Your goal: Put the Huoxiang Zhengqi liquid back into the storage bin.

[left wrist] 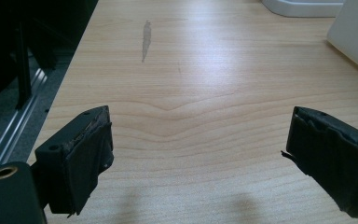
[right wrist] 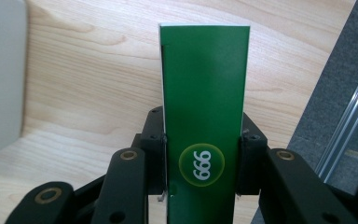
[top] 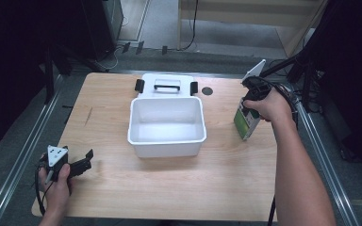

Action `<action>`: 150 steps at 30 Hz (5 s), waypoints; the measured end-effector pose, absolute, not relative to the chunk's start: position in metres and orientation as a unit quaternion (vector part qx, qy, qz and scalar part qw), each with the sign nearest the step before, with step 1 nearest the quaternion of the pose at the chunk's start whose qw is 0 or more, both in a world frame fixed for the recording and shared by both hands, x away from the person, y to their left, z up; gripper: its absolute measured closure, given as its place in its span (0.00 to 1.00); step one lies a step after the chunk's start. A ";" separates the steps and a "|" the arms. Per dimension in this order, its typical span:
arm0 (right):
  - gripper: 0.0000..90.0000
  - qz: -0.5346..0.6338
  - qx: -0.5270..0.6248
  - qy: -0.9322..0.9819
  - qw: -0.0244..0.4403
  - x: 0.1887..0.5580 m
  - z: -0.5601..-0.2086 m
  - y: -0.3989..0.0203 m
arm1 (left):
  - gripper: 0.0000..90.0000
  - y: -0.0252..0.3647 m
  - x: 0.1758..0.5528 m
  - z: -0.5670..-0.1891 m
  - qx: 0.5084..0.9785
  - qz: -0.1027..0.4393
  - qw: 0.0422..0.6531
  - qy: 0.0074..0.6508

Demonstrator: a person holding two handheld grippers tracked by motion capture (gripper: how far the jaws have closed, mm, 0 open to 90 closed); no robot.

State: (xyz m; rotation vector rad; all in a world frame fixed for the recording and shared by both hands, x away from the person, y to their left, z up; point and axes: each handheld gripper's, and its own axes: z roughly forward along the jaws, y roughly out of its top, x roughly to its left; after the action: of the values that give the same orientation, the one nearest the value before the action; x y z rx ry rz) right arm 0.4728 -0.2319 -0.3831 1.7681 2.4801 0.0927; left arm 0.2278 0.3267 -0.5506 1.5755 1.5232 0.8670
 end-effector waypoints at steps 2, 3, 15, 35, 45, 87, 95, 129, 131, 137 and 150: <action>0.72 0.035 0.573 0.817 0.052 0.470 -0.373 -0.229 | 0.08 0.327 0.228 -0.551 0.618 0.340 0.382 0.597; 0.72 0.035 0.573 0.817 0.052 0.470 -0.373 -0.229 | 0.08 0.327 0.228 -0.551 0.617 0.340 0.382 0.597; 0.72 0.057 0.537 0.839 0.063 0.458 -0.333 -0.208 | 0.08 0.327 0.228 -0.550 0.618 0.340 0.382 0.597; 0.72 0.075 0.394 0.911 0.094 0.436 -0.292 -0.178 | 0.08 0.326 0.228 -0.550 0.618 0.340 0.381 0.598; 0.72 0.094 0.288 0.948 0.101 0.422 -0.275 -0.162 | 0.08 0.327 0.228 -0.551 0.617 0.340 0.382 0.599; 0.72 0.092 0.121 0.986 0.075 0.395 -0.254 -0.071 | 0.08 0.327 0.228 -0.550 0.617 0.338 0.382 0.599; 0.72 0.088 0.097 0.989 0.071 0.393 -0.260 -0.056 | 0.08 0.327 0.228 -0.550 0.618 0.338 0.382 0.598; 0.71 0.040 -0.016 0.997 0.056 0.398 -0.322 -0.042 | 0.08 0.327 0.228 -0.550 0.618 0.337 0.382 0.599; 0.71 0.039 -0.017 0.998 0.056 0.399 -0.326 -0.041 | 0.08 0.327 0.228 -0.550 0.618 0.337 0.383 0.599; 0.71 0.037 -0.024 0.998 0.051 0.406 -0.341 -0.041 | 0.08 0.327 0.228 -0.550 0.619 0.337 0.382 0.598; 0.71 0.012 -0.034 0.998 0.054 0.415 -0.372 -0.032 | 0.08 0.327 0.228 -0.550 0.618 0.337 0.384 0.598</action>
State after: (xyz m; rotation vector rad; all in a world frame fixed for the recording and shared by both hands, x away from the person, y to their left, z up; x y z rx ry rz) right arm 0.4152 -0.0319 -0.3716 -0.1041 3.0314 0.0355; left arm 0.2278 0.3273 -0.5504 1.5752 1.5248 0.8582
